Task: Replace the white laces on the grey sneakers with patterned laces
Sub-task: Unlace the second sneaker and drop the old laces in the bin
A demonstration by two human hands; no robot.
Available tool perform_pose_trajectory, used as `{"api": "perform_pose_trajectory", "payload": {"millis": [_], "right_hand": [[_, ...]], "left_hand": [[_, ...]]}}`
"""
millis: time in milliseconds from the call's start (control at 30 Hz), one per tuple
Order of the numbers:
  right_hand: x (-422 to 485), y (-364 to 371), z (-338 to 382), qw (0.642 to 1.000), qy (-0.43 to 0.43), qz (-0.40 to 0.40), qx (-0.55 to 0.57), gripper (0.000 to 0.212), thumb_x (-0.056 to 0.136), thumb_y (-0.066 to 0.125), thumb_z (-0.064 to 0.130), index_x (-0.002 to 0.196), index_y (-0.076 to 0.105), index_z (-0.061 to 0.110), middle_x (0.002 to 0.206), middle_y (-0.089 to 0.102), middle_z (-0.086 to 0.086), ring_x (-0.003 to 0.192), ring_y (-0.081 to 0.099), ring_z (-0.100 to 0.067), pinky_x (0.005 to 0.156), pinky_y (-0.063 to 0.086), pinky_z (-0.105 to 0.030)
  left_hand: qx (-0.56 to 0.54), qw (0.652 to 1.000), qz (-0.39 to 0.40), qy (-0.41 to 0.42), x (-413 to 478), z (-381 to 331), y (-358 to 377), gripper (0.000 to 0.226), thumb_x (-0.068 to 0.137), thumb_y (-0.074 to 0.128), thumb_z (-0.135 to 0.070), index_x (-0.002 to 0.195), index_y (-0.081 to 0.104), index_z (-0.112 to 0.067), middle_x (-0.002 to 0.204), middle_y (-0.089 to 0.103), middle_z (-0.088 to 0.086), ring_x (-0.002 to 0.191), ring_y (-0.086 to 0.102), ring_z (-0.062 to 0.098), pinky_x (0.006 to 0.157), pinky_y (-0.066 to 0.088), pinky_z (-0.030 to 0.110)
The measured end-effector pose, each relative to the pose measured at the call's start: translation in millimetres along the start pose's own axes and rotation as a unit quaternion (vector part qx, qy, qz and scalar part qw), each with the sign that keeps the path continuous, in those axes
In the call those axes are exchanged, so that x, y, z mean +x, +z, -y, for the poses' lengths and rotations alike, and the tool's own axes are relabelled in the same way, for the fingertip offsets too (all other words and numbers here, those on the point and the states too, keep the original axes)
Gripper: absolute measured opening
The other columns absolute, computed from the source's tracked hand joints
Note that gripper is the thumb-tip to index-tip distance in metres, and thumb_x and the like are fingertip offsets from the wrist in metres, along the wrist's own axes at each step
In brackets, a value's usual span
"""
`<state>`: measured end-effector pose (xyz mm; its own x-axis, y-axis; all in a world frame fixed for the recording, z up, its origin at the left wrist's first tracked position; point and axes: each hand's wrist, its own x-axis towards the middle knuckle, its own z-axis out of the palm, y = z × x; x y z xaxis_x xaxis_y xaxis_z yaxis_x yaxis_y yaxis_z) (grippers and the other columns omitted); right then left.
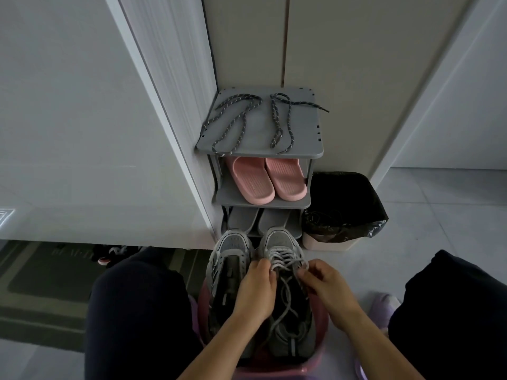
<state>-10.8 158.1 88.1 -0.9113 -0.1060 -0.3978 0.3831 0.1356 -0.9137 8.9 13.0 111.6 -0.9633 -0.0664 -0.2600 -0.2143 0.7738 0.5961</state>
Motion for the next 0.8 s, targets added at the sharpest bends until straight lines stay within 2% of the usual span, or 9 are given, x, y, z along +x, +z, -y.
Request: {"api": "perform_pose_trajectory", "payload": {"millis": [133,200,267,367,433,500,633,700,800], "right_hand": [[2,-10,8,0.998,-0.021,-0.054,-0.011,0.014,0.091,0.050,0.000,0.079,0.045,0.004,0.074,0.063,-0.013,0.061,0.062,-0.013,0.057,0.051,-0.021],[4,-18,15,0.998,-0.011,-0.060,-0.012,0.016,0.089,0.051,-0.003,0.077,0.043,0.005,0.069,0.064,-0.013,0.051,0.062,-0.011,0.055,0.050,-0.027],[5,-21,17,0.998,-0.004,-0.065,-0.013,0.017,0.088,0.054,-0.001,0.075,0.046,0.006,0.064,0.064,-0.008,0.045,0.059,-0.006,0.055,0.047,-0.028],[2,-13,11,0.999,0.034,-0.014,0.010,0.009,0.087,0.060,0.008,0.080,0.055,0.009,0.067,0.063,-0.003,0.055,0.058,-0.008,0.058,0.043,-0.025],[-1,-5,3,0.999,0.046,0.025,0.000,0.006,0.087,0.061,0.008,0.081,0.059,0.010,0.072,0.063,-0.005,0.064,0.056,-0.014,0.061,0.043,-0.025],[-1,-3,1,0.999,0.033,0.020,0.004,0.013,0.088,0.057,0.002,0.076,0.059,0.008,0.072,0.062,-0.007,0.068,0.056,-0.018,0.065,0.046,-0.025],[-2,-18,14,0.988,0.033,-0.051,0.143,0.023,0.088,0.046,-0.005,0.069,0.049,0.007,0.065,0.067,-0.008,0.061,0.064,-0.018,0.062,0.048,-0.028],[-1,-23,17,0.981,0.046,-0.077,0.171,0.020,0.087,0.046,-0.005,0.070,0.048,0.006,0.064,0.066,-0.009,0.061,0.063,-0.021,0.060,0.047,-0.030],[-4,-10,13,0.991,0.041,-0.034,0.124,0.013,0.090,0.054,0.006,0.077,0.056,0.008,0.068,0.066,-0.006,0.064,0.061,-0.017,0.060,0.045,-0.025]], "left_hand": [[0.142,0.988,0.020,0.061,9,0,-19,0.020,0.097,0.037,-0.012,0.114,0.046,-0.006,0.111,0.053,0.008,0.092,0.059,0.023,0.067,0.038,0.024],[0.190,0.979,0.019,0.068,14,0,-29,0.017,0.097,0.038,-0.012,0.111,0.046,-0.008,0.111,0.053,0.009,0.090,0.060,0.024,0.067,0.042,0.027],[0.187,0.981,0.006,0.051,16,1,-31,0.018,0.098,0.037,-0.018,0.109,0.046,-0.007,0.110,0.054,0.008,0.089,0.061,0.024,0.065,0.041,0.028],[0.194,0.980,0.008,0.037,12,-1,-24,0.030,0.100,0.033,-0.032,0.113,0.046,-0.009,0.114,0.054,0.005,0.095,0.060,0.023,0.069,0.042,0.030],[0.212,0.975,0.035,0.054,11,-3,-20,0.031,0.101,0.031,-0.030,0.116,0.047,-0.008,0.117,0.055,0.007,0.101,0.058,0.025,0.076,0.043,0.032],[0.218,0.972,0.050,0.068,13,-3,-21,0.029,0.101,0.032,-0.026,0.116,0.047,-0.006,0.117,0.056,0.008,0.104,0.057,0.026,0.079,0.042,0.033],[0.289,0.953,-0.006,0.091,19,8,-41,0.025,0.101,0.032,-0.027,0.110,0.048,-0.011,0.113,0.056,0.004,0.100,0.058,0.023,0.072,0.039,0.029],[0.269,0.957,-0.009,0.111,21,14,-44,0.026,0.100,0.033,-0.032,0.109,0.050,-0.014,0.111,0.054,0.001,0.099,0.055,0.018,0.078,0.037,0.026],[0.238,0.966,0.016,0.096,21,17,-34,0.033,0.096,0.038,-0.044,0.109,0.053,-0.018,0.117,0.044,-0.004,0.111,0.043,0.015,0.096,0.029,0.030]]}}
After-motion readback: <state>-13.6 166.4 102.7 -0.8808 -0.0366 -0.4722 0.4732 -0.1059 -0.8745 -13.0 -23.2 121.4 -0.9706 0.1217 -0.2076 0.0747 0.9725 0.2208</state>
